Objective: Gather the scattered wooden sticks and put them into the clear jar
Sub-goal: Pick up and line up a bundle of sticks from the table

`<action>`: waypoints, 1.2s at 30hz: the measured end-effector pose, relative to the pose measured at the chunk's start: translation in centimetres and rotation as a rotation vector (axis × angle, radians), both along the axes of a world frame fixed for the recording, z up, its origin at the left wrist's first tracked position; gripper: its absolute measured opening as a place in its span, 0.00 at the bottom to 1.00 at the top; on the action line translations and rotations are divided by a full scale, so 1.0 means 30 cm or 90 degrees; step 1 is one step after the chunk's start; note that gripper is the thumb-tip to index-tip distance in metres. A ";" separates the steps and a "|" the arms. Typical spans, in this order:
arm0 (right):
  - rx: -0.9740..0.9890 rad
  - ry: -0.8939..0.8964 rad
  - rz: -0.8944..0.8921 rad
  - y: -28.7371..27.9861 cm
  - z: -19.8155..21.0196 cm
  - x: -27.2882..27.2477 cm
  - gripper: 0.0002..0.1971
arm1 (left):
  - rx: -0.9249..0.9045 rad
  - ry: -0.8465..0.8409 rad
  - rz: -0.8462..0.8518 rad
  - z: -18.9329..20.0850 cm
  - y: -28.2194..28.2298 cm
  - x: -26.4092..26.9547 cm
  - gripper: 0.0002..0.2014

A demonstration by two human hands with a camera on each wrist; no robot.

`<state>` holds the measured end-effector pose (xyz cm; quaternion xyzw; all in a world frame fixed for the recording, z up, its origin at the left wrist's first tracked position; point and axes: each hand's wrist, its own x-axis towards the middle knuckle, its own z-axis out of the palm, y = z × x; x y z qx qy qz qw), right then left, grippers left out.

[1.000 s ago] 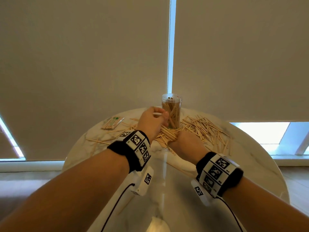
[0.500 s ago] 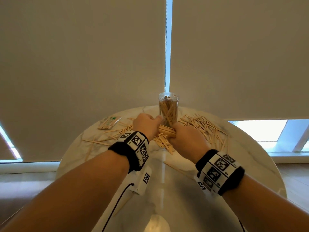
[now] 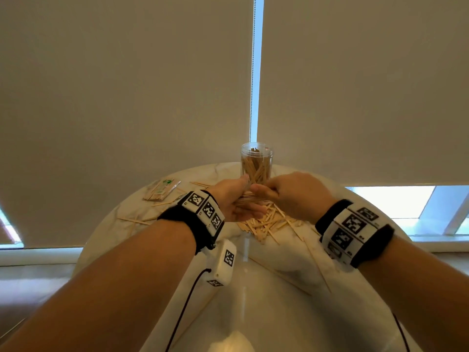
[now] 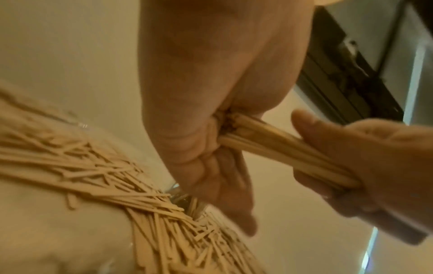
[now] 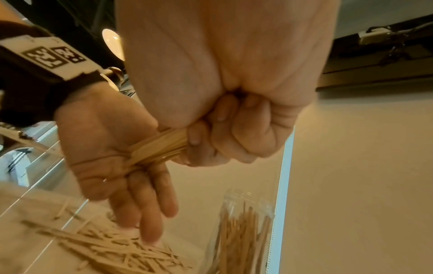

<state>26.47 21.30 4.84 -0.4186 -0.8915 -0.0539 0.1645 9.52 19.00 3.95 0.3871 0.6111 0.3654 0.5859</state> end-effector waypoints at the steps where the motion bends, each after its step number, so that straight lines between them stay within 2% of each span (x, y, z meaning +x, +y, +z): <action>1: 0.018 -0.027 -0.009 0.028 0.020 -0.001 0.38 | -0.010 -0.014 -0.020 0.003 0.013 -0.010 0.37; 3: 0.037 -0.070 -0.036 0.088 0.074 -0.004 0.36 | 0.002 -0.014 -0.020 0.020 0.047 -0.022 0.36; 6: 0.068 -0.049 -0.105 0.197 0.194 0.000 0.38 | 0.103 0.024 0.077 0.050 0.147 -0.057 0.28; 7: 0.079 -0.041 -0.134 0.239 0.236 -0.003 0.39 | 0.142 0.044 0.102 0.058 0.187 -0.075 0.28; 8: 0.091 -0.045 -0.162 0.280 0.278 -0.008 0.38 | 0.169 0.066 0.115 0.063 0.226 -0.090 0.31; 10: 0.121 -0.088 -0.203 0.365 0.344 -0.038 0.36 | 0.194 0.117 0.116 0.053 0.318 -0.116 0.46; 13: 0.162 -0.213 -0.232 0.468 0.395 -0.119 0.33 | 0.212 0.263 0.084 0.032 0.425 -0.114 0.66; 15: 0.164 -0.298 -0.233 0.508 0.404 -0.182 0.32 | 0.241 0.343 0.045 0.016 0.479 -0.102 0.74; 17: 0.154 -0.377 -0.218 0.523 0.397 -0.244 0.31 | 0.278 0.339 0.017 -0.008 0.521 -0.089 0.77; 19: 0.136 -0.446 -0.196 0.548 0.367 -0.297 0.29 | 0.299 0.304 -0.002 -0.039 0.551 -0.081 0.74; 22: 0.089 -0.515 -0.149 0.599 0.297 -0.356 0.22 | 0.343 0.301 0.003 -0.079 0.573 -0.091 0.58; 24: 0.039 -0.545 -0.131 0.632 0.267 -0.373 0.13 | 0.357 0.305 0.001 -0.096 0.581 -0.100 0.55; 25: 0.022 -0.554 -0.123 0.647 0.254 -0.378 0.12 | 0.357 0.305 -0.001 -0.103 0.587 -0.104 0.54; 29: 0.054 -0.507 -0.137 0.697 0.199 -0.392 0.14 | 0.347 0.306 0.005 -0.112 0.594 -0.099 0.56; 31: 0.035 -0.467 -0.152 0.728 0.178 -0.396 0.10 | 0.353 0.305 0.015 -0.115 0.592 -0.097 0.57; 34: -0.029 -0.370 -0.149 0.724 0.220 -0.394 0.10 | 0.355 0.283 0.024 -0.119 0.591 -0.095 0.57; 36: -0.056 -0.376 -0.162 0.716 0.249 -0.388 0.11 | 0.358 0.268 0.035 -0.124 0.591 -0.092 0.57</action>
